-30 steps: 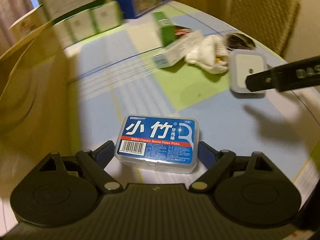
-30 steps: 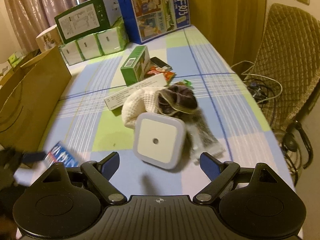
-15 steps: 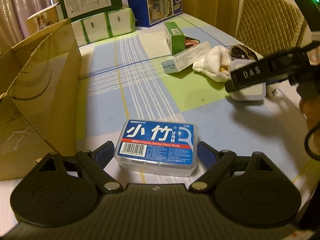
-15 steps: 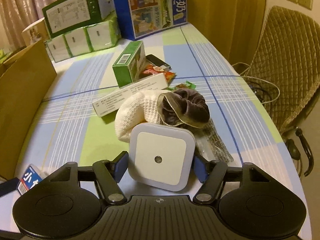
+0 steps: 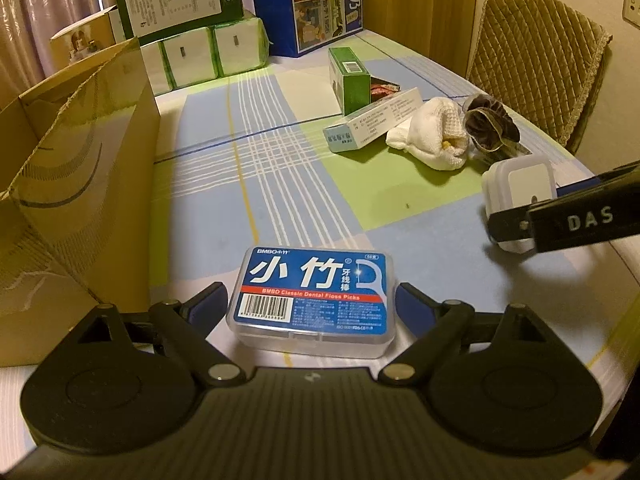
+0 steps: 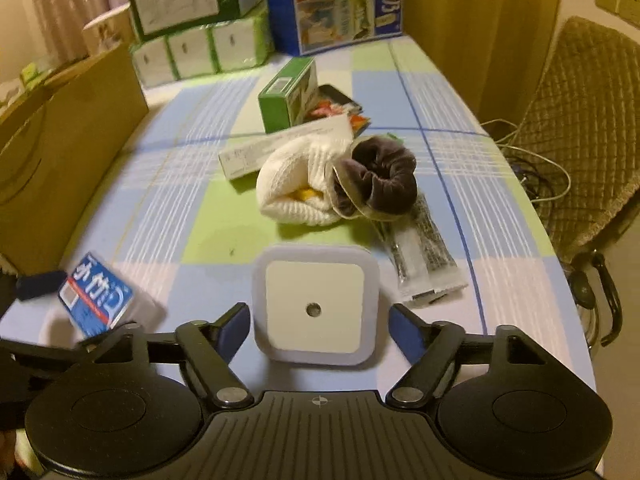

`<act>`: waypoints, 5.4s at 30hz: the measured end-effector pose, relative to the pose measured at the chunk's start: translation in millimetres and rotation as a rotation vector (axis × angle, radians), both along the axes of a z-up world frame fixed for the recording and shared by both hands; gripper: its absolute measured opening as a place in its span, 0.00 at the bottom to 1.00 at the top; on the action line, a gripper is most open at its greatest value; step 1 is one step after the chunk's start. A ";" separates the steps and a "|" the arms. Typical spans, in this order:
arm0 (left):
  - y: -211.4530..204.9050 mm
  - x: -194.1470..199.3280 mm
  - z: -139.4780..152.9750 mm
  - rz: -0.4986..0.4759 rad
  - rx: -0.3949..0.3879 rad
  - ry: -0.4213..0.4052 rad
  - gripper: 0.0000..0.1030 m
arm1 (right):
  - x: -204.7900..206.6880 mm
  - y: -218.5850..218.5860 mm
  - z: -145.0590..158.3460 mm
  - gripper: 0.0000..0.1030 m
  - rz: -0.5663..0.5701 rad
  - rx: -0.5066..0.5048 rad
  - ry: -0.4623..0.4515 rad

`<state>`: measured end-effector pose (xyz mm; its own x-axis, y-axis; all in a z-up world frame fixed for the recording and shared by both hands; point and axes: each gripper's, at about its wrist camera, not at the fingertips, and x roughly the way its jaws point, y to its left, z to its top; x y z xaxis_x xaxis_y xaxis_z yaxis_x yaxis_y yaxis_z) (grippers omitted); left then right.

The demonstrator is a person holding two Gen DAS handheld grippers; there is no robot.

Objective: Organize objects
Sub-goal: 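Grasp the floss box with left tool while right tool grasps the night light, then carry the floss box and night light in both tools to the cardboard box, then open both tools to drop the floss box and night light into the cardboard box, then move both tools back toward the glove and plastic packet on the table, then grasp the white knit glove with left tool while right tool grasps the clear packet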

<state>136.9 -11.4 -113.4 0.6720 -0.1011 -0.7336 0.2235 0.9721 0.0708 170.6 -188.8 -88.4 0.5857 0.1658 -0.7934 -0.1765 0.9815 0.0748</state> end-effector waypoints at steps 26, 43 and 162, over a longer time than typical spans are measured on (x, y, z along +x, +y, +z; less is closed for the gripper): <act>-12.5 -10.0 23.2 -0.039 0.044 -0.036 0.83 | -20.4 -1.2 24.9 0.60 -0.029 -0.031 -0.086; 56.7 -43.6 151.7 0.077 0.097 -0.240 0.83 | -41.8 73.8 143.0 0.60 0.204 0.094 -0.247; -95.1 117.8 15.5 -0.229 -0.069 0.025 0.30 | 55.8 -77.3 -1.2 0.54 0.175 0.023 -0.025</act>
<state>254.7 -106.5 -97.9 0.6076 -0.2998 -0.7355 0.4399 0.8980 -0.0027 226.5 -266.2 -89.6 0.5656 0.2850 -0.7739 -0.3469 0.9335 0.0903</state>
